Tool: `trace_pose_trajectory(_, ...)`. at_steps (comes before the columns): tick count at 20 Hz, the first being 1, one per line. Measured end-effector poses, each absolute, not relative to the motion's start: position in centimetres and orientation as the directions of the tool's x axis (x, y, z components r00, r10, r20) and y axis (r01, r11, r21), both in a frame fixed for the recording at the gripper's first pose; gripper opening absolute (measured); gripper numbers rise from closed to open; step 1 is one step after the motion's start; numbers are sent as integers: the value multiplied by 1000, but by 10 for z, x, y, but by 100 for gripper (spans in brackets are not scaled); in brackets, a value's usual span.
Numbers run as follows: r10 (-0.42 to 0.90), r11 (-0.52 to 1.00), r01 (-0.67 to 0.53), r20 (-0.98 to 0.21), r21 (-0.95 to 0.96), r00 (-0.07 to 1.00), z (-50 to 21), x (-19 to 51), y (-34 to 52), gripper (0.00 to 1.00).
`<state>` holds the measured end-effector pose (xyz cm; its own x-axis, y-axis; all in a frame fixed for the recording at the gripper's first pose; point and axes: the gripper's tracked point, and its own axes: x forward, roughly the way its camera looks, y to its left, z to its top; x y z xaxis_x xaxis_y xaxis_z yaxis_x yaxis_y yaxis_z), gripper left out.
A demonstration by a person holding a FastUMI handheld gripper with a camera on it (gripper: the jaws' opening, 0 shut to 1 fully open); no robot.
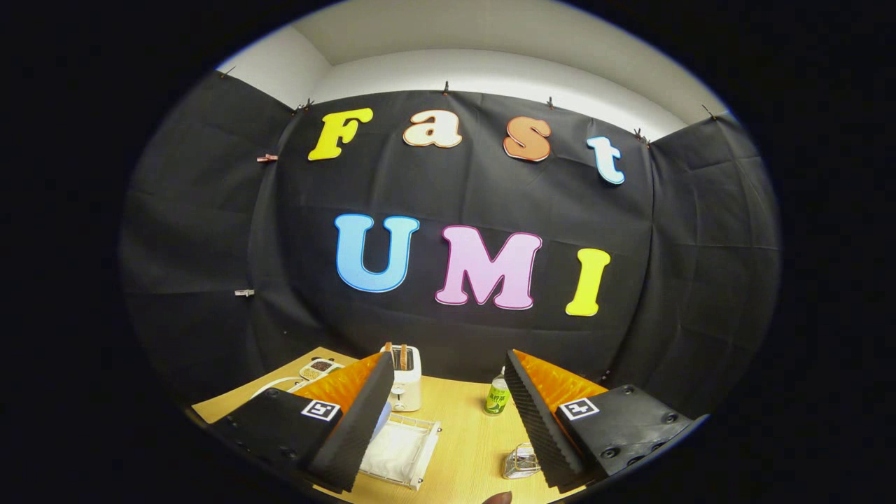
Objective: Take the plate from the dish rack, then take the spoon from the basket and place it into the plate.
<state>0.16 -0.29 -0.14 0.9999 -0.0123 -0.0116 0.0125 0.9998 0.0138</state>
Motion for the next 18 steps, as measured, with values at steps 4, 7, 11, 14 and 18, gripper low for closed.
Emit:
trace_pose_trajectory(4, -18, 1000, 19, -25, 24, 1000, -5, 2, -3, 97)
trace_pose_trajectory(7, -17, 999, 19, -50, 39, 999, -12, 6, -2, 97)
trace_pose_trajectory(11, 4, 993, 15, -164, 116, 987, -39, 19, 12, 97)
trace_pose_trajectory(14, 36, 987, 8, -268, 160, 963, -68, 38, 30, 98)
trace_pose_trajectory(18, 77, 980, 7, -409, 199, 909, -112, 66, 57, 98)
